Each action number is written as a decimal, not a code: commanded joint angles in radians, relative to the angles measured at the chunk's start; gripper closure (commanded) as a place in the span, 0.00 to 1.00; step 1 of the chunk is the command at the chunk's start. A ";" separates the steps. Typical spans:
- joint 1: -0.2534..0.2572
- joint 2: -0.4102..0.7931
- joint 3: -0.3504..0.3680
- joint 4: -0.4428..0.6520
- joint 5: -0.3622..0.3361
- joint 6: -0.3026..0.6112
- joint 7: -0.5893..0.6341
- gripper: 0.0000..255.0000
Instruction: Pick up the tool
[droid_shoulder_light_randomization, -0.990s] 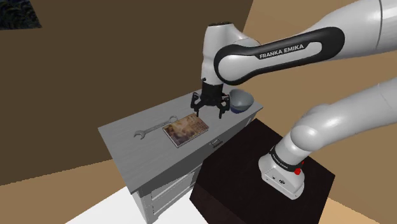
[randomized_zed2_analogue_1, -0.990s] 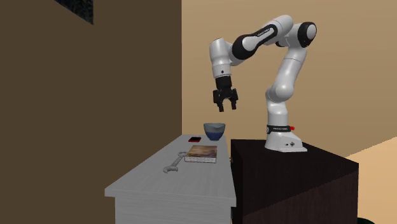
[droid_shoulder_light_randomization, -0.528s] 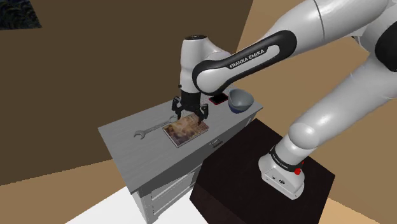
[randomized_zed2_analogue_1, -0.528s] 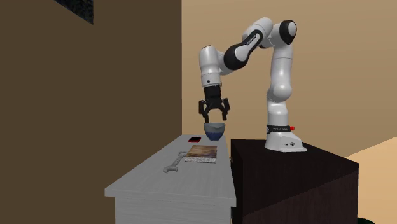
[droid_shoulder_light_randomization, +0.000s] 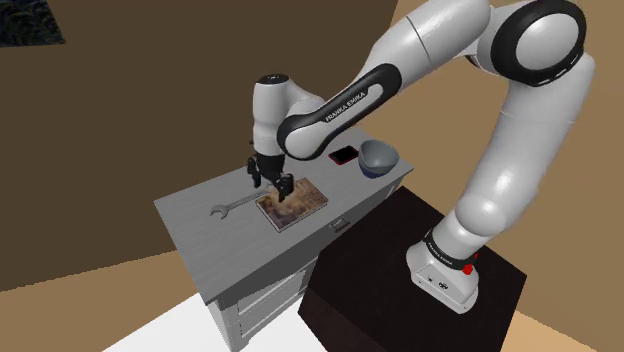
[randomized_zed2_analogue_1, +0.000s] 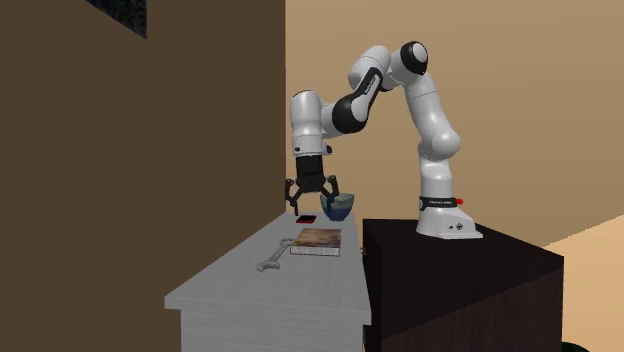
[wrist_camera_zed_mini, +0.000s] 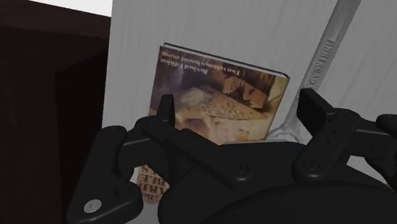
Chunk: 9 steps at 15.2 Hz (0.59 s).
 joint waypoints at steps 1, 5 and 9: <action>0.047 0.088 -0.052 0.071 -0.072 0.013 0.114 0.00; 0.130 0.228 -0.151 0.212 -0.147 0.024 0.274 0.00; 0.175 0.315 -0.209 0.301 -0.179 0.034 0.355 0.00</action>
